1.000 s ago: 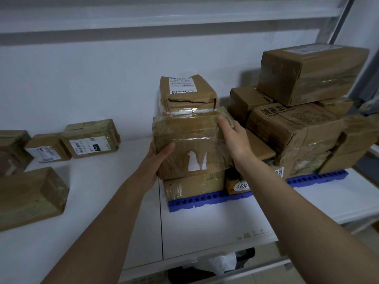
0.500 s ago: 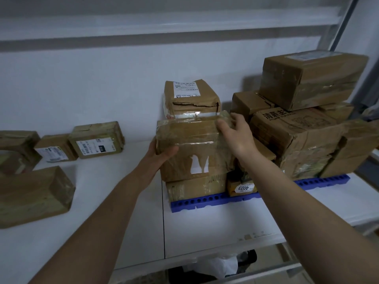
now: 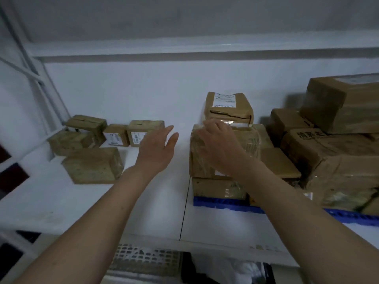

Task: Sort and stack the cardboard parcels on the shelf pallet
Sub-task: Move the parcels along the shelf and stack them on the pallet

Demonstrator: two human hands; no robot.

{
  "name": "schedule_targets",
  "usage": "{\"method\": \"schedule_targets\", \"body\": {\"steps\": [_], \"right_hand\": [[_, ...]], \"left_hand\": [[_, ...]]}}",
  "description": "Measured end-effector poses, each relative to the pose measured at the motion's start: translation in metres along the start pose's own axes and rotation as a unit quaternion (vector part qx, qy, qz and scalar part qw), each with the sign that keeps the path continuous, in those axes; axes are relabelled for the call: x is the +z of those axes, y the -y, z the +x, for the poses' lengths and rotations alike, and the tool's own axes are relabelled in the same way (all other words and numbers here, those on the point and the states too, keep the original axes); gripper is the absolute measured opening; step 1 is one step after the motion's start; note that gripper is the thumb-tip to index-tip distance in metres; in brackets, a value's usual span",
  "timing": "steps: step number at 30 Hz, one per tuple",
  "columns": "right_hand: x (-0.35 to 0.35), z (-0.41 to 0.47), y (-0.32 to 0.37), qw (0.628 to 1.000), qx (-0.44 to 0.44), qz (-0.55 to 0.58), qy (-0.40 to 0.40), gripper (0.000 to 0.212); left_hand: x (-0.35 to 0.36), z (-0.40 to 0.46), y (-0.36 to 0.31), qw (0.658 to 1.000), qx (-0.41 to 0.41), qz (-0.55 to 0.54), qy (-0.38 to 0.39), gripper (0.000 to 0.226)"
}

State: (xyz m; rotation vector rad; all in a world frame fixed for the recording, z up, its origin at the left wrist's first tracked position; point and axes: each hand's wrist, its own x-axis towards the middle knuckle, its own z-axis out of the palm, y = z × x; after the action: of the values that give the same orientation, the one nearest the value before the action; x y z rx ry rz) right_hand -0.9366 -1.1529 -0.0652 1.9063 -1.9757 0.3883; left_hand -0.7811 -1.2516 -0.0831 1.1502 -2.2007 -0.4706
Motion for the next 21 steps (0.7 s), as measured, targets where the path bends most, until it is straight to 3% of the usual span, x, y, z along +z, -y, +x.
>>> {"method": "schedule_targets", "body": {"steps": [3, 6, 12, 17, 21], "right_hand": [[0.005, -0.003, 0.021, 0.998, -0.049, 0.013, 0.027, 0.051], [0.012, -0.007, 0.047, 0.994, -0.074, 0.071, 0.040, 0.056], [0.037, -0.017, 0.089, 0.974, -0.121, 0.162, 0.102, 0.060], [0.055, -0.019, 0.116, 0.962, -0.124, 0.169, 0.173, 0.065], [0.062, -0.007, 0.142, 0.957, -0.139, 0.177, 0.185, 0.066]], "left_hand": [[-0.005, -0.029, 0.014, 0.993, -0.043, 0.111, 0.003, 0.049], [-0.015, -0.060, 0.028, 0.985, -0.072, 0.152, 0.029, 0.053], [-0.037, -0.109, 0.048, 0.970, -0.143, 0.187, 0.050, 0.057], [-0.053, -0.133, 0.068, 0.964, -0.165, 0.199, 0.063, 0.057], [-0.066, -0.139, 0.091, 0.966, -0.188, 0.170, 0.051, 0.057]]}}
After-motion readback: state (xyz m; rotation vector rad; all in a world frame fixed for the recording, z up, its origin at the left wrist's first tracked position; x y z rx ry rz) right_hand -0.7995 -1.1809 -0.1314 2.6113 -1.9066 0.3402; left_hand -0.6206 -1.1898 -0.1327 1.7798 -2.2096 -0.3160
